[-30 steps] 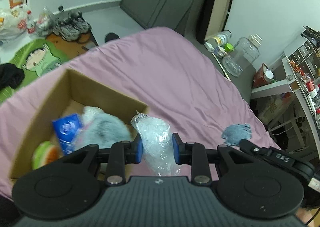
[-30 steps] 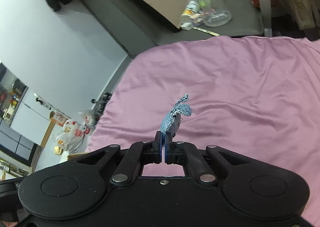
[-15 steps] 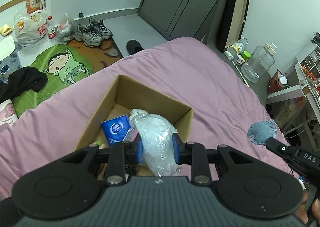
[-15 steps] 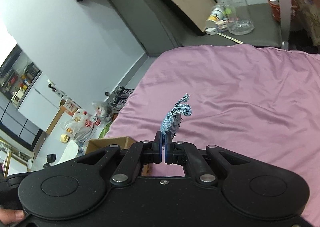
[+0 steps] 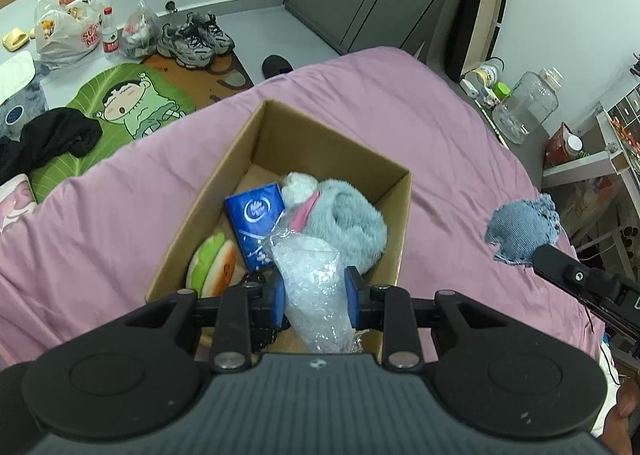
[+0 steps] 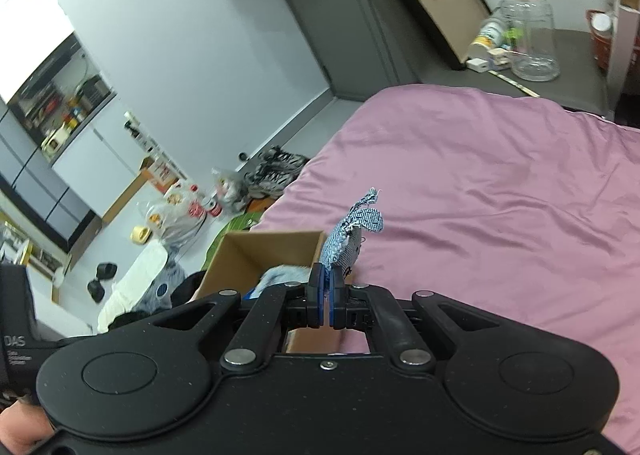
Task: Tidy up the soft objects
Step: 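Carry the white plastic bag and denim patch over the box with both grippers, then open both grippers to drop the plastic bag and denim patch into the box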
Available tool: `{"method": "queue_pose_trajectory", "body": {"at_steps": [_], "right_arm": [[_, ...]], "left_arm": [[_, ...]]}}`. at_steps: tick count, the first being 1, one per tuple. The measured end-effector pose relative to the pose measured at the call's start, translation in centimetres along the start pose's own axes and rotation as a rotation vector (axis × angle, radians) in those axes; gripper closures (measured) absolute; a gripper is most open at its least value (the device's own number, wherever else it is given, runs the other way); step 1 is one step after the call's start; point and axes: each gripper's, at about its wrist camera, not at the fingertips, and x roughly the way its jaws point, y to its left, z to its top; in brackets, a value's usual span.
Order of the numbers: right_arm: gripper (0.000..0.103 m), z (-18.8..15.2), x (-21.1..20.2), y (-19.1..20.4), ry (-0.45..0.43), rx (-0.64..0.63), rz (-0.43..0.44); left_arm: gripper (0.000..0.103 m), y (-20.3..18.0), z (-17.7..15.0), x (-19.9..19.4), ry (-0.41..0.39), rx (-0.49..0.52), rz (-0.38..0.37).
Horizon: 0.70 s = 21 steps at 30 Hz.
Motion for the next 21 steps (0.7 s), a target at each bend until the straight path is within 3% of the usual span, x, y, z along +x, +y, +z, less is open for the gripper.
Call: {"method": "queue_pose_trajectory", "body": {"at_steps": [5, 10, 21], "right_arm": [[0.101, -0.9, 0.0, 2.1, 0.015, -0.043, 0.003], [0.101, -1.7, 0.2, 4.0, 0.035, -0.072, 0.014], [0.101, -2.8, 1.7, 7.6, 0.084, -0.126, 0.057]], "left_arm": [[0.071, 0.6, -0.6, 0.6, 0.023, -0.034, -0.011], [0.06, 1.1, -0.5, 0.3, 0.047, -0.058, -0.065], [0.057, 3.8, 1.5, -1.6, -0.006, -0.071, 0.003]]}}
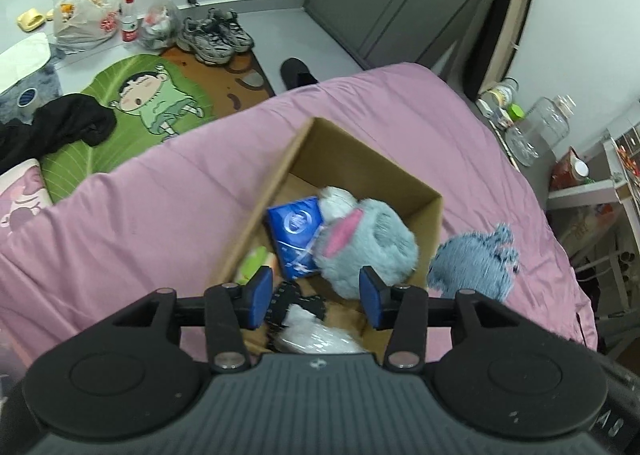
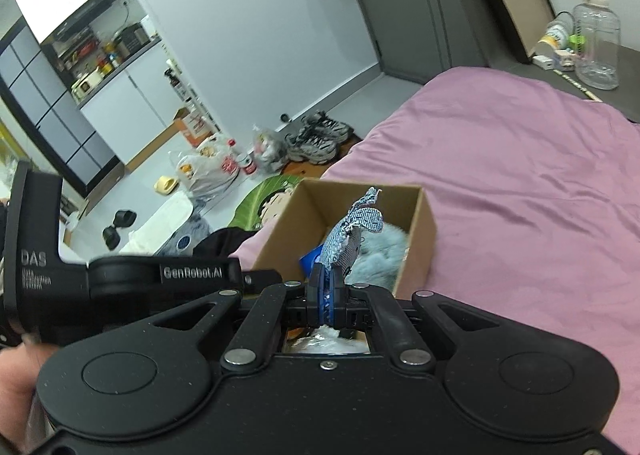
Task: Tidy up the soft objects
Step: 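Open both grippers to drop the plastic bag and denim patch into the box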
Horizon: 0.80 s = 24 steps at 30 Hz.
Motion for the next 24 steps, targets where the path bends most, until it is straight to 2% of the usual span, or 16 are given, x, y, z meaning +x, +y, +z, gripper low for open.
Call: {"method": "queue_pose_trajectory", "body": {"at_steps": [12, 16, 24], "right_arm": [[0.101, -0.6, 0.6, 1.8, 0.073, -0.032, 0.014], [0.092, -0.8, 0.5, 1.2, 0.108, 0.019, 0.032], [0.089, -0.4, -1.7, 0.5, 0.049, 0.033, 0.027]], "left_arm": [[0.057, 0.8, 0.7, -0.8, -0.013, 0.0, 0.009], [0.057, 0.8, 0.7, -0.9, -0.014, 0.002, 0.012], [0.057, 0.0, 0.1, -1.7, -0.025, 0.02, 0.016]]}}
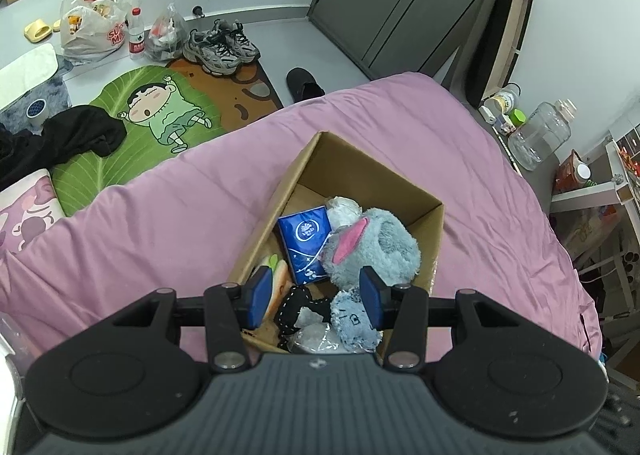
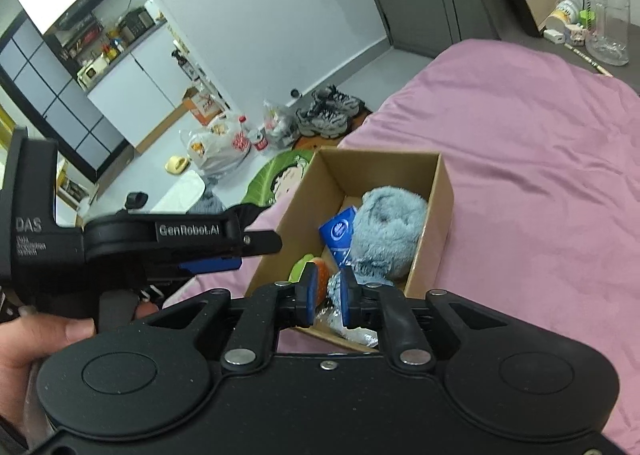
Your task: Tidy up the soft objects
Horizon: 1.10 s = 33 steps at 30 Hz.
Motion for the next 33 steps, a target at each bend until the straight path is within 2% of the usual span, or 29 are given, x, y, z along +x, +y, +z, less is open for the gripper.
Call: {"method": "queue_pose_trajectory", "body": {"at_steps": [6, 8, 9, 10, 11, 13, 15, 17, 19, 23, 28, 33], "right_arm": [[0.078, 0.4, -1.7, -1.5, -0.033, 0.026, -0.001], [0.072, 0.4, -2.4, -2.1, -0.047, 0.041, -0.003], [0.07, 0.5, -2.8, -2.4, -0.054, 0.048, -0.005], [0.062, 0.5, -3.2, -2.8, -0.062, 0.057, -0.007], [0.05, 0.5, -3.6, -3.1, -0.069, 0.063, -0.013], [0.039, 0.3, -4.4, -3.6, -0.088, 0.071, -0.023], [0.034, 0.3, -5.3, -4.0, -0.104, 0.076, -0.03], [0.02, 0.1, -6.2, -4.5, -0.125, 0.088, -0.04], [0.013, -0.1, -6.9, -4.8, -0.138, 0.088, -0.053], [0.005, -0.9, -8.3, -5.6, -0.159, 0.096, -0.074], [0.0, -1.8, -9.9, -6.1, -0.182, 0.088, -0.102], [0.0, -2.2, -11.1, -6.3, -0.205, 0.084, -0.111]], "left_arm": [[0.056, -1.1, -0.4, -1.0, -0.014, 0.031, 0.006], [0.051, -1.6, -0.6, -1.3, -0.018, 0.042, 0.008], [0.044, -1.8, -0.8, -1.5, -0.022, 0.049, 0.008], [0.04, -2.0, -0.9, -1.7, -0.025, 0.057, 0.008], [0.037, -2.2, -1.1, -1.9, -0.028, 0.065, 0.007], [0.032, -2.7, -1.4, -2.3, -0.034, 0.077, 0.007], [0.03, -3.3, -1.7, -2.8, -0.04, 0.09, 0.005], [0.028, -3.9, -2.1, -3.3, -0.047, 0.106, 0.001], [0.022, -4.4, -2.5, -3.9, -0.06, 0.124, 0.006], [0.021, -5.2, -3.5, -5.0, -0.082, 0.146, 0.018], [0.021, -6.1, -4.7, -6.5, -0.099, 0.162, 0.025], [0.021, -7.0, -5.9, -8.5, -0.129, 0.196, 0.031]]}}
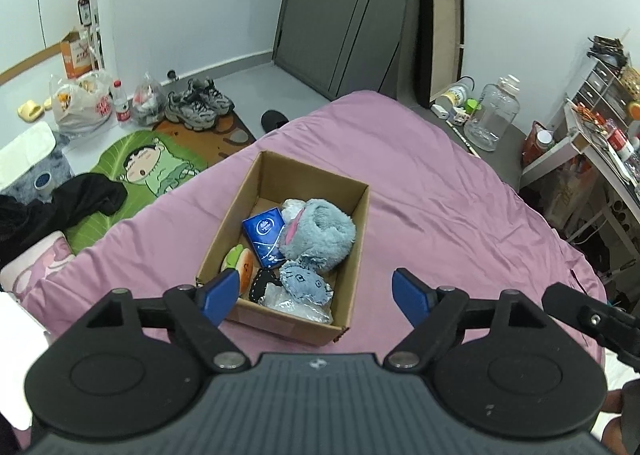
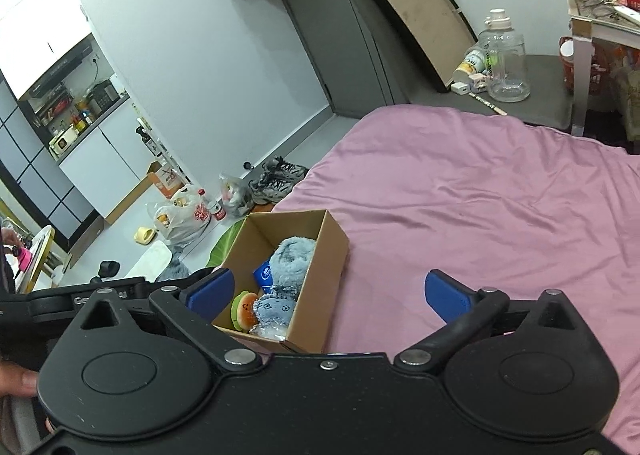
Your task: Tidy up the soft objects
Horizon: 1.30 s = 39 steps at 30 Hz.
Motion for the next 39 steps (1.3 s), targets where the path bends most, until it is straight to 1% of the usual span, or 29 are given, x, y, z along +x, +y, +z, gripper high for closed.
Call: {"method": "queue_pose_trajectory", "body": {"at_steps": [3, 8, 12, 17, 22, 25, 29, 39], "right_arm": [[0.0, -0.4, -0.9, -0.2, -0.014, -0.006, -0.009], [0.0, -2.1, -1.8, -0.7, -0.014, -0.011, -0.006], [0.0, -3.1, -2.6, -0.8, -0.018, -0.021, -0.022], [0.0, -4.0, -3.5, -0.9, -0.034, -0.025, -0.033], [0.0, -4.6, -4.3, -1.1, -0.055, -0.029, -0.038], [0.0, -4.9, -4.5, -1.1, -0.054, -0.043, -0.042], [0.0, -5.4, -4.4, -0.9, -0.045, -0.072, -0.071], [0.0, -5.7, -4.5, -0.7, -0.047, -0.082, -0.087]], "left_arm": [[0.021, -0.4, -0.5, -1.2, -0.018, 0.014, 0.009], [0.02, -0.8, -1.4, -2.7, -0.043, 0.03, 0.02], [0.014, -1.1, -2.2, -3.5, -0.063, 0.053, 0.029], [0.012, -1.3, -3.4, -4.5, -0.083, 0.078, 0.036], [0.008, -1.3, -4.4, -5.0, -0.102, 0.105, 0.047], [0.007, -1.2, -4.9, -5.4, -0.11, 0.106, 0.039], [0.007, -1.1, -5.3, -5.7, -0.117, 0.116, 0.034], [0.006, -1.3, -6.1, -5.8, -0.145, 0.144, 0.038]]}}
